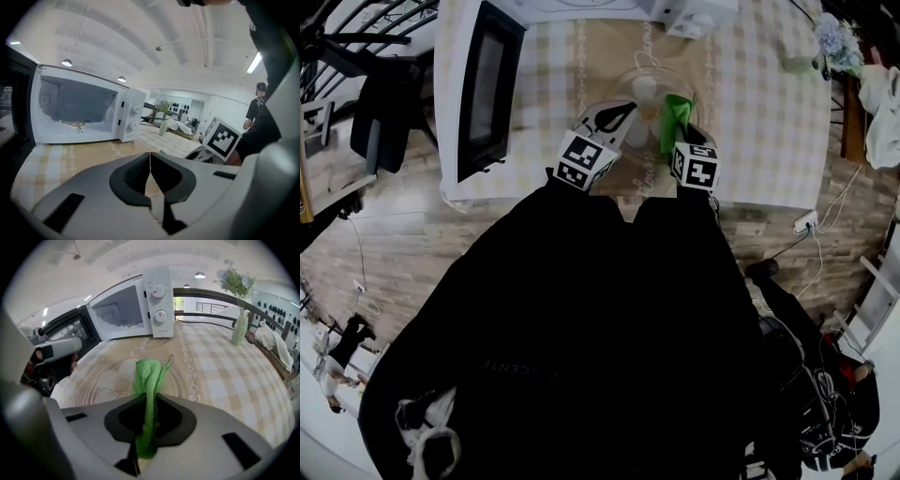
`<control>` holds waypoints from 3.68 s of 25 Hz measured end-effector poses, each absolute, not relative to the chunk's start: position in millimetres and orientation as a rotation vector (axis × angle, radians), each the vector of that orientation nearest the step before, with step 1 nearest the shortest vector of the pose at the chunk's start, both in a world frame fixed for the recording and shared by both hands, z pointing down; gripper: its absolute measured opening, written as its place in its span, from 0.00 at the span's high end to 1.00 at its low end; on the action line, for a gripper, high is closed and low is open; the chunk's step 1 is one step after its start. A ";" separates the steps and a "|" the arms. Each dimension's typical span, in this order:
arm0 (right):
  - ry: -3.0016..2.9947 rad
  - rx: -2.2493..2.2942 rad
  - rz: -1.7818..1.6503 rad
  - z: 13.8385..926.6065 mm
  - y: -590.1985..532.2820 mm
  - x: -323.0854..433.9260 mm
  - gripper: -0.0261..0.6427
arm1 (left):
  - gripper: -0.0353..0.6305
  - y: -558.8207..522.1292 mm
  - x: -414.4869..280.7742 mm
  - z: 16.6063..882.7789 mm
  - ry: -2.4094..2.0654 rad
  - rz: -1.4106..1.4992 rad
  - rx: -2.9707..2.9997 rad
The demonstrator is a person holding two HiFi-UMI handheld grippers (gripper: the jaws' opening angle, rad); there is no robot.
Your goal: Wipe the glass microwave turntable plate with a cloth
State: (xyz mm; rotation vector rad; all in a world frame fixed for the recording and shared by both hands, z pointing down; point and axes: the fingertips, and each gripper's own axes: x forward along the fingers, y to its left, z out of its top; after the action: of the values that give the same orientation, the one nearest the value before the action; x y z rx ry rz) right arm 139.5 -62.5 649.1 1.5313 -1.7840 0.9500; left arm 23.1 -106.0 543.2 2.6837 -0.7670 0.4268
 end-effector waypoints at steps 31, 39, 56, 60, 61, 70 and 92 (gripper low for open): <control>-1.714 1.737 0.958 584.4 -27.4 221.5 0.88 | 0.91 -93.3 -9.8 522.7 -0.812 0.394 2.689; -1.935 1.586 0.965 560.2 -35.0 157.0 0.88 | 0.91 -77.5 -27.9 524.7 -0.946 0.390 2.633; -2.100 1.227 0.977 614.7 -23.0 -1.9 0.88 | 0.91 -25.6 -71.7 532.6 -1.135 0.408 2.498; -2.067 1.195 0.936 634.7 -21.6 -5.9 0.88 | 0.91 -17.8 -70.8 532.9 -1.140 0.415 2.493; -2.060 1.186 0.920 638.7 -20.0 -7.0 0.88 | 0.91 -15.7 -70.5 532.3 -1.141 0.417 2.492; -2.042 1.164 0.821 646.1 -19.2 -8.0 0.88 | 0.91 -9.6 -61.9 534.7 -1.143 0.431 2.490; -1.926 1.359 0.906 650.3 4.5 106.1 0.88 | 0.91 10.5 -0.8 509.0 -1.025 0.445 2.572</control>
State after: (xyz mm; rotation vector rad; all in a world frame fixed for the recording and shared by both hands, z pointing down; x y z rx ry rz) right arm 106.1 4.5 650.3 1.3591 -1.9259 0.9057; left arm -0.8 10.5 509.0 2.5716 -1.0249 0.4449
